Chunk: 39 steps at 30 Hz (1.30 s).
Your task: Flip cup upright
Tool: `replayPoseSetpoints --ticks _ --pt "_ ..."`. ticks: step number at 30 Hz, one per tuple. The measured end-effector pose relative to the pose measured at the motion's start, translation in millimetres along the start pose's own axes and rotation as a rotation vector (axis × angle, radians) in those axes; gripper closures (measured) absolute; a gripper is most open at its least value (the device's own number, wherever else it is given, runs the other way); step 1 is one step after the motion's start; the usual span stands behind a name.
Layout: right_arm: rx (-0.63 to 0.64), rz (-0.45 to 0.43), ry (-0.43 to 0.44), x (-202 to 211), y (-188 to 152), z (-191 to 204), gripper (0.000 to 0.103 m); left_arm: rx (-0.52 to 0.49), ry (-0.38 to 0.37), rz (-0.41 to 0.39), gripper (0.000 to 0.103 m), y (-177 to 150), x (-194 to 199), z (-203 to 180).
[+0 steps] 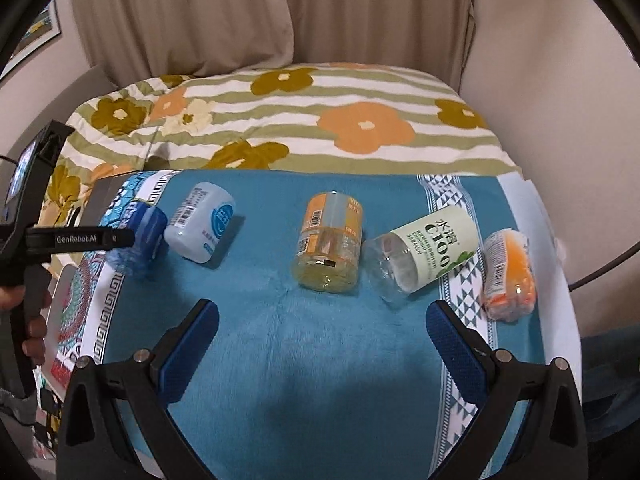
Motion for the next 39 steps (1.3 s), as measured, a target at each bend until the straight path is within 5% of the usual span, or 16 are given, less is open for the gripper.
replayPoseSetpoints --ticks 10,15,30,39 --pt "-0.051 0.069 -0.033 -29.6 1.9 1.6 0.0 -0.024 -0.02 0.093 0.005 1.8 -33.7 -0.5" --pt "-0.067 0.08 -0.045 -37.2 3.2 4.9 0.0 -0.052 -0.037 0.126 0.033 0.6 -42.5 -3.0" --pt "-0.114 0.05 -0.034 -23.4 -2.8 1.7 0.0 -0.058 -0.033 0.046 0.033 -7.8 -3.6 -2.9" --pt "-0.092 -0.009 -0.002 13.3 -12.6 -23.3 0.0 -0.055 -0.068 -0.009 0.033 -47.4 43.8 -43.7"
Point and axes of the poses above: each gripper's, at about its wrist camera, not at the fingertips, and x roughly against the way its jaws point, z to its left, y to its top, the point moved 5 cm from there along -x, roughly the way its jaws point, and after that the axes turned 4 degrees about -z, right-handed, at the moved point
